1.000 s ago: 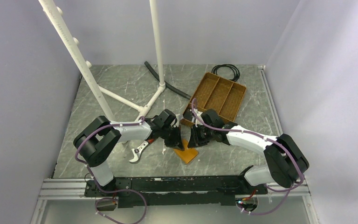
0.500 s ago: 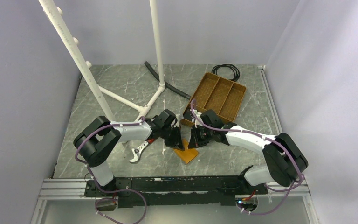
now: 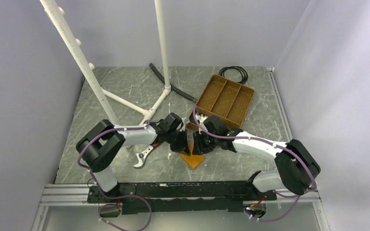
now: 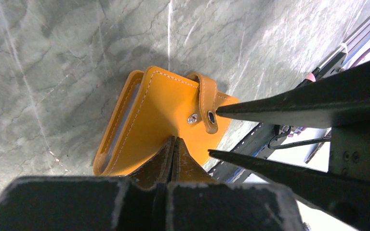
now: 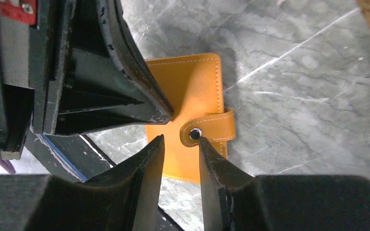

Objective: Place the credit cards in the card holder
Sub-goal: Close the card holder at the center of the board.

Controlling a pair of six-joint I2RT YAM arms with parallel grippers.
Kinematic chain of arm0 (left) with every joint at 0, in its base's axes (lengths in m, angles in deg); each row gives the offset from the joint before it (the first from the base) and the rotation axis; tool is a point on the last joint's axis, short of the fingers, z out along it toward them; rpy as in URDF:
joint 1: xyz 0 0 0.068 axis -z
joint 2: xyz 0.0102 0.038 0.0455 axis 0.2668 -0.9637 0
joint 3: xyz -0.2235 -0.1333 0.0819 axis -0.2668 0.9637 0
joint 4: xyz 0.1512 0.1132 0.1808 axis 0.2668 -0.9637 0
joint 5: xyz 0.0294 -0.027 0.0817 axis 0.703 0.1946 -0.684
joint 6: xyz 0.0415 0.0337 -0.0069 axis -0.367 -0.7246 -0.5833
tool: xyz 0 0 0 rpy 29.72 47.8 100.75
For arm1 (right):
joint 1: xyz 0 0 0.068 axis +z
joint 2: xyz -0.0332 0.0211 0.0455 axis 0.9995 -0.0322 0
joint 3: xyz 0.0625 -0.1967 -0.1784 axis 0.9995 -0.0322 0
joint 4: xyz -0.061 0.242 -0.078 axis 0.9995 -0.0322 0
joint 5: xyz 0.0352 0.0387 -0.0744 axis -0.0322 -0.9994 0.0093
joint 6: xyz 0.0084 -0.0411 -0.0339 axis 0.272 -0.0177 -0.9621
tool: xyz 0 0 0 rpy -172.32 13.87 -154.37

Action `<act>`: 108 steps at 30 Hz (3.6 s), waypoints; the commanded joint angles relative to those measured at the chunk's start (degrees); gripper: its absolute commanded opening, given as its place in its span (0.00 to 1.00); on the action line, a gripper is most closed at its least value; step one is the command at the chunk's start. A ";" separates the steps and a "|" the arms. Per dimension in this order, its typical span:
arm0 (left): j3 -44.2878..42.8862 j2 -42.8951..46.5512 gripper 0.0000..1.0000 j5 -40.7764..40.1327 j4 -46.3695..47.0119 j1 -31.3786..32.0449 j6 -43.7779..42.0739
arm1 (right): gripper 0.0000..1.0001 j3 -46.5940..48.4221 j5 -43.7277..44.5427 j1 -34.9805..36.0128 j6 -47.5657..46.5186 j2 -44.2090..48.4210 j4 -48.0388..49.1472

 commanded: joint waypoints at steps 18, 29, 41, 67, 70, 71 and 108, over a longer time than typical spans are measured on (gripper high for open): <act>0.09 -0.48 0.00 -1.39 -2.92 1.31 -1.05 | 0.18 5.67 12.59 5.24 -1.39 -2.83 -3.66; 0.25 -0.65 0.00 -1.22 -2.58 1.30 -0.83 | 0.00 4.17 9.42 4.52 0.38 -2.45 -2.16; 0.71 -0.57 0.00 -0.96 -1.67 1.34 -0.32 | 0.34 5.45 16.70 7.48 -2.88 1.23 -6.67; 0.78 -0.57 0.00 -1.13 -1.74 1.63 0.03 | 0.26 7.83 26.79 13.37 -4.43 -2.78 -5.35; 0.75 -0.58 0.00 -1.13 -1.77 1.70 -0.02 | 0.25 7.76 26.47 13.37 -4.44 -2.58 -5.39; 0.79 -0.53 0.00 -1.13 -1.78 1.71 -0.02 | 0.25 7.81 26.32 13.37 -4.48 -2.53 -5.44; 0.04 -0.97 0.00 -1.39 -2.72 1.85 -0.75 | 0.00 3.78 9.47 6.16 -3.46 -2.81 -3.34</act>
